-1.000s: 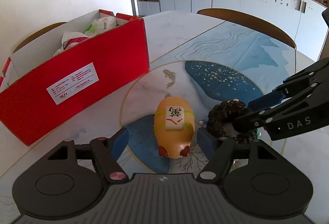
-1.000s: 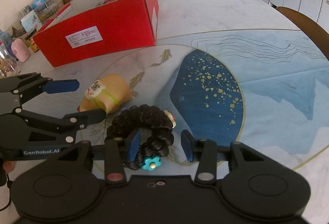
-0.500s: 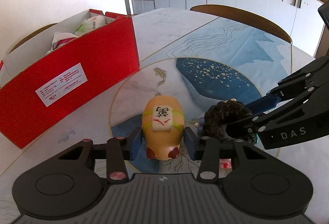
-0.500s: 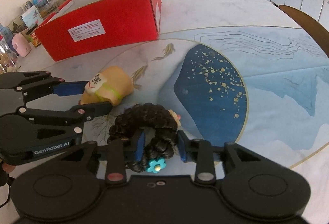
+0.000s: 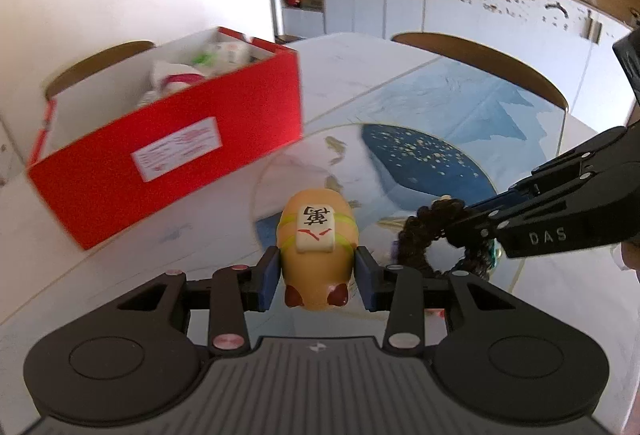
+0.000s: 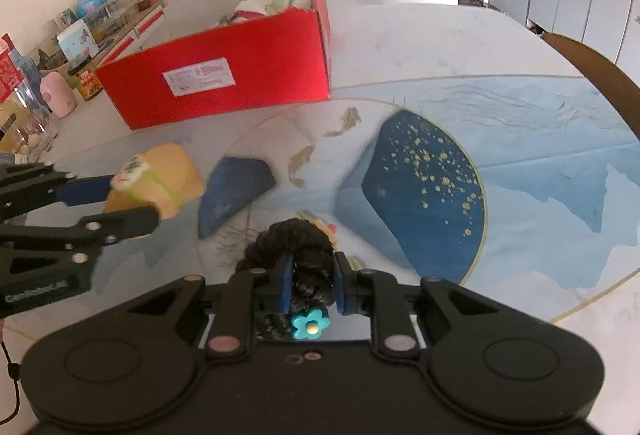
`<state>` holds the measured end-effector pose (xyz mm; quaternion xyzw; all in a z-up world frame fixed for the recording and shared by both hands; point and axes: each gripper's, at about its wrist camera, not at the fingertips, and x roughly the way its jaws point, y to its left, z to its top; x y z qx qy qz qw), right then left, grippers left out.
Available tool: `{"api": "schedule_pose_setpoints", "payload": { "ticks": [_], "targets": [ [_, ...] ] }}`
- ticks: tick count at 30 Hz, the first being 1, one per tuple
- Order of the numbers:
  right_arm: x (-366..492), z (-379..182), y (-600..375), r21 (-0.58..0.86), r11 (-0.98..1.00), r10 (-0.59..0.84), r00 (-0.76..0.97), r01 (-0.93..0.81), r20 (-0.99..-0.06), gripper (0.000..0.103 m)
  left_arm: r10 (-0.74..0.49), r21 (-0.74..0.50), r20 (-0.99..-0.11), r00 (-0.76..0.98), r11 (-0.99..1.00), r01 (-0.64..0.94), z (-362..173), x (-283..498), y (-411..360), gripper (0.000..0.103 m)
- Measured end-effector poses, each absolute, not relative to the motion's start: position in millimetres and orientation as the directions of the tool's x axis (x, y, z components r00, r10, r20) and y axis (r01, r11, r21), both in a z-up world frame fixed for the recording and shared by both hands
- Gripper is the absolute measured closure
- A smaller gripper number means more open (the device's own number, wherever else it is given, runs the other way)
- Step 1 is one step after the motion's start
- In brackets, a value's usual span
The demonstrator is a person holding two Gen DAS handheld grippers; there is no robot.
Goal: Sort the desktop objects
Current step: 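Lift yellow toy and scrunchie and carry them over the red box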
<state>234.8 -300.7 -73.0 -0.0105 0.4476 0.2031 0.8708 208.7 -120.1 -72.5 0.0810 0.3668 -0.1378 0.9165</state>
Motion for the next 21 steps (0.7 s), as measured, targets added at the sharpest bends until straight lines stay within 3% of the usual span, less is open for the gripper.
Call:
{"api": "schedule_pose_setpoints", "payload": {
  "ticks": [21],
  "targets": [
    [276.2,55.8,-240.4,0.101,0.845,0.478,0.657,-0.526,-0.583,0.000,-0.065,0.069,-0.543,0.837,0.990,0.121,19.6,166.1,-31.2,0.065]
  ]
}}
